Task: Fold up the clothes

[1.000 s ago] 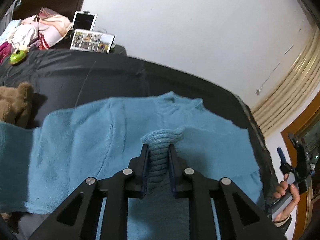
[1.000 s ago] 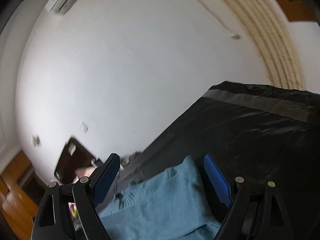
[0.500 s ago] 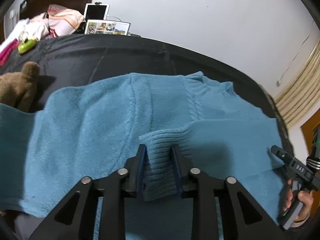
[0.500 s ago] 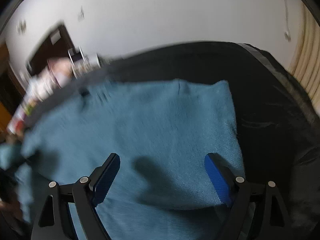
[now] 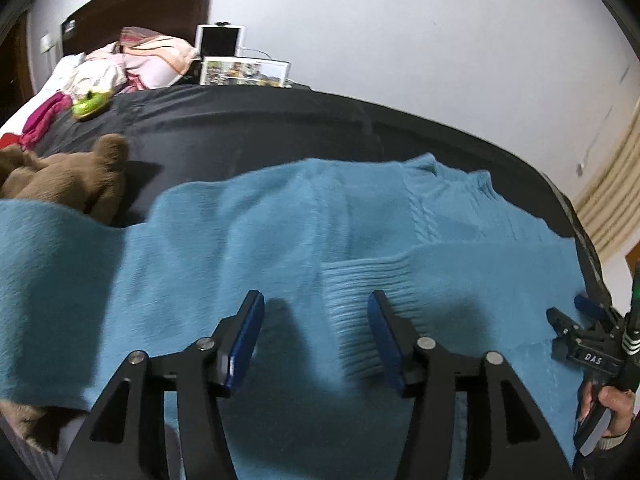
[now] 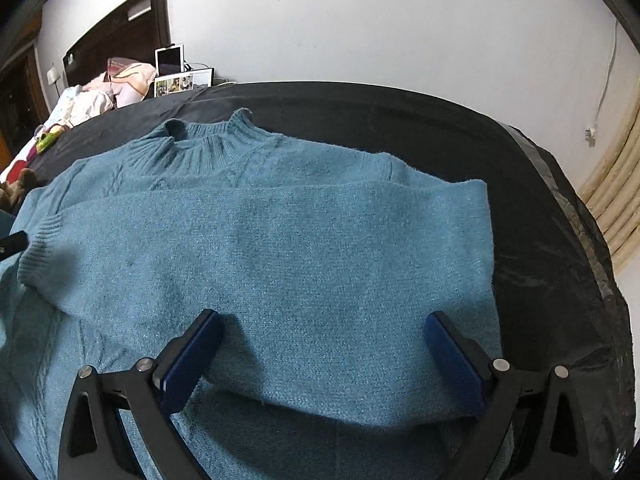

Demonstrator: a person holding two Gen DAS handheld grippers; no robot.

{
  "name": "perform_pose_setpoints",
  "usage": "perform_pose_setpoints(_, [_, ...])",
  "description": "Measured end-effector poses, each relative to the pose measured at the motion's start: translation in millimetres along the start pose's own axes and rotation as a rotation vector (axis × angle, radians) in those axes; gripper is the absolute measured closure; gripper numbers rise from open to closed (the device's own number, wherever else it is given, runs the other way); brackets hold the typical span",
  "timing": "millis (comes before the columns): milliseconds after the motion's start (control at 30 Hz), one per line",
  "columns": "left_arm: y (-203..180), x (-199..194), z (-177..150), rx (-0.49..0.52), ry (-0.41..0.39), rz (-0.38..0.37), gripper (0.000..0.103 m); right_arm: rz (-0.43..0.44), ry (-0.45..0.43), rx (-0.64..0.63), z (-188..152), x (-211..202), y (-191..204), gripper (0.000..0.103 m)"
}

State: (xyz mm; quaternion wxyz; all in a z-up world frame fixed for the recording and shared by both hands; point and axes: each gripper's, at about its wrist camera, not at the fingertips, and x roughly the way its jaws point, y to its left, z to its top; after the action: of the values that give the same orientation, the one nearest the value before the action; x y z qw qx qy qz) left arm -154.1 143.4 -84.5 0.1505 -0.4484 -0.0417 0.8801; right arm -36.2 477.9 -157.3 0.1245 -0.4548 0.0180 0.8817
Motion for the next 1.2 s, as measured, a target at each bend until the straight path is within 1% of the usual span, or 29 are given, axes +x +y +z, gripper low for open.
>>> perform_pose_setpoints(167, [40,-38,-17,-0.108,-0.049,-0.022,0.044,-0.001,0.0,-0.001,3,0,6,0.001])
perform_pose_setpoints(233, [56,-55,-26,-0.141,-0.079,-0.018,0.044,-0.001,0.0,-0.001,4,0,6,0.001])
perform_pose_setpoints(367, [96,-89,-42,-0.214,-0.137,0.038,0.043,0.0,-0.001,0.0,3,-1,6,0.001])
perform_pose_setpoints(533, [150,-126,-54,-0.349,-0.214,0.1,0.042,0.002,-0.001,0.002,3,-1,7,0.001])
perform_pose_setpoints(600, [171,-141,-59,-0.408,-0.252,0.127,0.034,0.002,-0.001,0.003,3,-1,7,0.001])
perform_pose_setpoints(633, [182,-148,-61,-0.438,-0.271,0.141,0.025,0.002,-0.001,0.003,3,-1,7,0.001])
perform_pose_setpoints(667, [191,-154,-63,-0.468,-0.288,0.141,0.023,0.002,-0.001,0.003,3,-1,7,0.001])
perform_pose_setpoints(800, [226,-170,-73,-0.595,-0.34,0.078,0.023,0.004,-0.001,0.005,3,-2,6,0.001])
perform_pose_setpoints(867, [239,-174,-75,-0.639,-0.358,0.057,0.023,0.004,-0.001,0.005,3,-2,6,0.001])
perform_pose_setpoints(1067, [263,-172,-72,-0.704,-0.389,0.047,0.024,0.005,-0.001,0.005,3,-2,6,0.001])
perform_pose_setpoints(1133, [263,-168,-71,-0.701,-0.388,0.041,0.024,0.006,-0.001,0.005,3,-1,6,0.001])
perform_pose_setpoints(1200, [266,-164,-68,-0.7,-0.385,0.032,0.026,0.006,-0.001,0.005,3,-1,5,0.001])
